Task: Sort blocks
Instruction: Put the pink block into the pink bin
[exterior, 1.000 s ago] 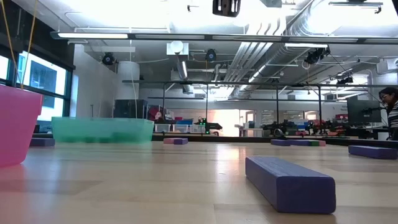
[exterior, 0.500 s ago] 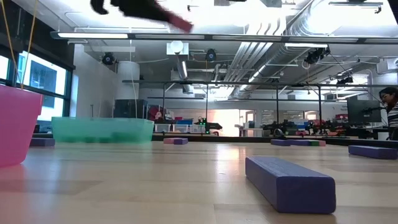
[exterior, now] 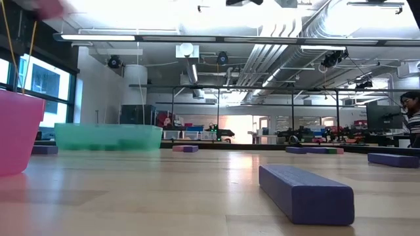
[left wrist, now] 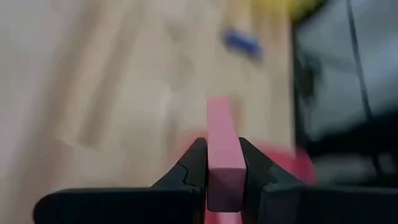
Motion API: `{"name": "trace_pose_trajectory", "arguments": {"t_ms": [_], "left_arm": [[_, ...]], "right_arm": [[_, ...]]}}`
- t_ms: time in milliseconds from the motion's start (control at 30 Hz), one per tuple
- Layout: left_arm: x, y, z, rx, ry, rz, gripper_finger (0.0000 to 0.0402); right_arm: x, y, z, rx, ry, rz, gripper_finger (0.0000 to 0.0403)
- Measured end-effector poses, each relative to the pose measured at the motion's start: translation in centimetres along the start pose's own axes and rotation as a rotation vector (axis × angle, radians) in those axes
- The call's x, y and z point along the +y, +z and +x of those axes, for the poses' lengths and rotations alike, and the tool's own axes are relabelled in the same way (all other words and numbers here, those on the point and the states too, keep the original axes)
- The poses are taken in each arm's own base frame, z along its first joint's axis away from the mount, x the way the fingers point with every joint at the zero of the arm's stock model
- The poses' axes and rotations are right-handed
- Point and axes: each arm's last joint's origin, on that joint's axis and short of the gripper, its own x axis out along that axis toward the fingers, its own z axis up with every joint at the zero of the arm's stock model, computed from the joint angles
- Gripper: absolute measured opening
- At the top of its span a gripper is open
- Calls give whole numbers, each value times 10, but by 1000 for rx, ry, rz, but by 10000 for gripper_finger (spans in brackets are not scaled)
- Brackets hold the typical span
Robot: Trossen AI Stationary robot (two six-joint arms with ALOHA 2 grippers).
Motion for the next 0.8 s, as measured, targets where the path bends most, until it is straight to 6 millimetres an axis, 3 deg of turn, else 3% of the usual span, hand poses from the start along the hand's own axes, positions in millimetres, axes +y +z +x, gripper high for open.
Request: {"name": "trace_pose_trajectory", "arguments": {"t_ms": [133, 300, 433, 700, 800], "left_arm": [[-41, -26, 8, 213, -41, 172, 26], [-58, -75, 20, 448, 93, 361, 26], [-64, -103, 30, 410, 66, 373, 26], [-73, -125, 24, 325, 36, 298, 26], [-73, -132, 21, 212, 82, 303, 26]], "right_arm": [[3, 0, 2, 6, 13, 35, 236], [25, -3, 4, 13, 57, 115, 236], [50, -6, 8, -13, 54, 195, 236], [99, -20, 6, -37, 36, 286, 236], [113, -27, 4, -36, 0, 292, 236]]}}
